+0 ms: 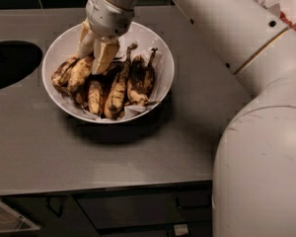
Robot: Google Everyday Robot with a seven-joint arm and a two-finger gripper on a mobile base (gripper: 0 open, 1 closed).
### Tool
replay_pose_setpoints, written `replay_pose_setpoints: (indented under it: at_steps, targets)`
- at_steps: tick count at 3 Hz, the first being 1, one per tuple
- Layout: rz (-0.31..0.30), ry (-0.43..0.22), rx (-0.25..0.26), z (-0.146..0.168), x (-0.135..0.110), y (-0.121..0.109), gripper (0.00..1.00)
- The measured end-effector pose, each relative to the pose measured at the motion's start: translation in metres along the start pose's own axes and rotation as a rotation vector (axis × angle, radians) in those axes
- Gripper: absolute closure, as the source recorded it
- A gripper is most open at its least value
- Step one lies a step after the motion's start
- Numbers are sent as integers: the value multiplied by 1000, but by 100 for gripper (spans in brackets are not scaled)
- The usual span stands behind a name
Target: Pick banana from white bowl
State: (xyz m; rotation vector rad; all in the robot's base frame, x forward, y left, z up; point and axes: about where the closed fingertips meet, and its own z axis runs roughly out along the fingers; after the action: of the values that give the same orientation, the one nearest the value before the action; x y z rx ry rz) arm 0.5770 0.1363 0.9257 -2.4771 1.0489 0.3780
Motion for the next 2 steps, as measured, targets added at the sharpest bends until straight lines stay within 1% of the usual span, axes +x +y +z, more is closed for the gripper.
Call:
replay_pose_setpoints:
  at_steps: [1, 2]
  targets:
    - [2, -5, -5, -1, 2, -2, 96]
    - [2, -4, -5, -1, 1, -2, 100]
